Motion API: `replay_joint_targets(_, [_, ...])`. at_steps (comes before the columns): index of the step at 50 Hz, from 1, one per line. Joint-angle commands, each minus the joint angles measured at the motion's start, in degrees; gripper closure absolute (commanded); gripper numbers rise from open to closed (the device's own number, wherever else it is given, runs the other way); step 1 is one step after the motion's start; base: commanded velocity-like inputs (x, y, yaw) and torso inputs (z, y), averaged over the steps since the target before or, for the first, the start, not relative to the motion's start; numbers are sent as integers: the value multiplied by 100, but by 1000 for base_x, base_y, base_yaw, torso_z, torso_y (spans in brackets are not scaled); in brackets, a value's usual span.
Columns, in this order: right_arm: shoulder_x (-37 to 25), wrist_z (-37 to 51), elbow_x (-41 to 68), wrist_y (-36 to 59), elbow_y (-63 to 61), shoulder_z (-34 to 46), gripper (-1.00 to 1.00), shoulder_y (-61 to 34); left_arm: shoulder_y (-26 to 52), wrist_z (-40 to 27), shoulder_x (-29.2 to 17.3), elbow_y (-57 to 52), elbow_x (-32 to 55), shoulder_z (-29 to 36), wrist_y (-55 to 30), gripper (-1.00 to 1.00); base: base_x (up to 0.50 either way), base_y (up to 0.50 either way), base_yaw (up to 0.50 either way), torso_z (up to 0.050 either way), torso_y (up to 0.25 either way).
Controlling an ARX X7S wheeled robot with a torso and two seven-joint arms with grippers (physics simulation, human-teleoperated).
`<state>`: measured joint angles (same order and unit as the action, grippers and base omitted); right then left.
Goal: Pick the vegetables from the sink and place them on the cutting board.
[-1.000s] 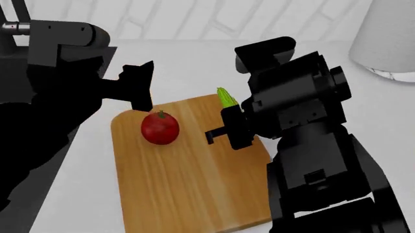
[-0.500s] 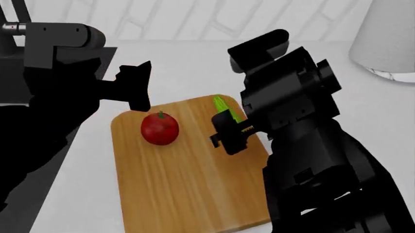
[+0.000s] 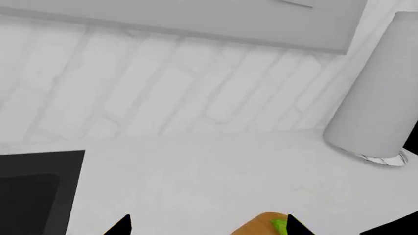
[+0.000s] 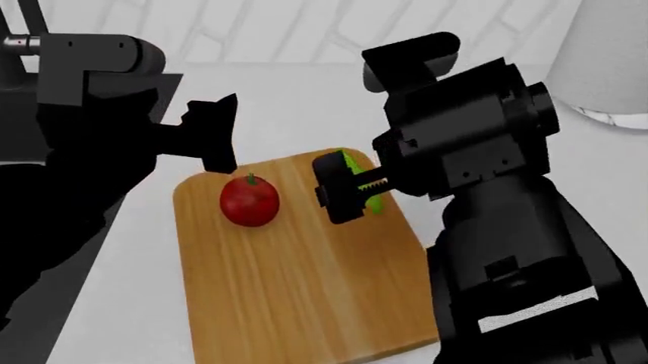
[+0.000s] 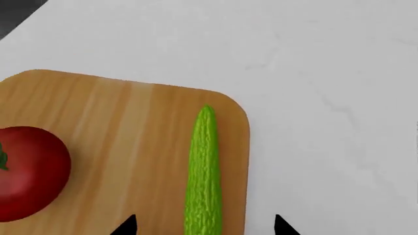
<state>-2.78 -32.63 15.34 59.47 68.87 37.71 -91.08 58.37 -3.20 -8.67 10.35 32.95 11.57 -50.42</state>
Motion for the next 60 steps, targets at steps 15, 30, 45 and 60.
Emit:
replay_joint_targets(15, [-1084,1320,723,914,-3447,-1447,-100,1065,-353,-24,107,86,160,-578,1285,-100,0,0,0,0,0])
replay_joint_targets(30, [-1362,2165,988,900,-5718,-2339,-100,2160,-777,-214,20,-670,338,-662,1347,-100,0,0,0,0,0])
replay_joint_targets(45, [-1355,2933,1462,1000,-8126,-3547,-100,3694,-1628,-630,-176,-2181,707,-861,1168,-100,0,0,0,0,0])
replay_joint_targets(60, [-1305,3140,1747,822,-9332,-4142,-100,4616,-2276,-679,-390,-3339,1068,-1042,1273,-100,0,0,0,0,0])
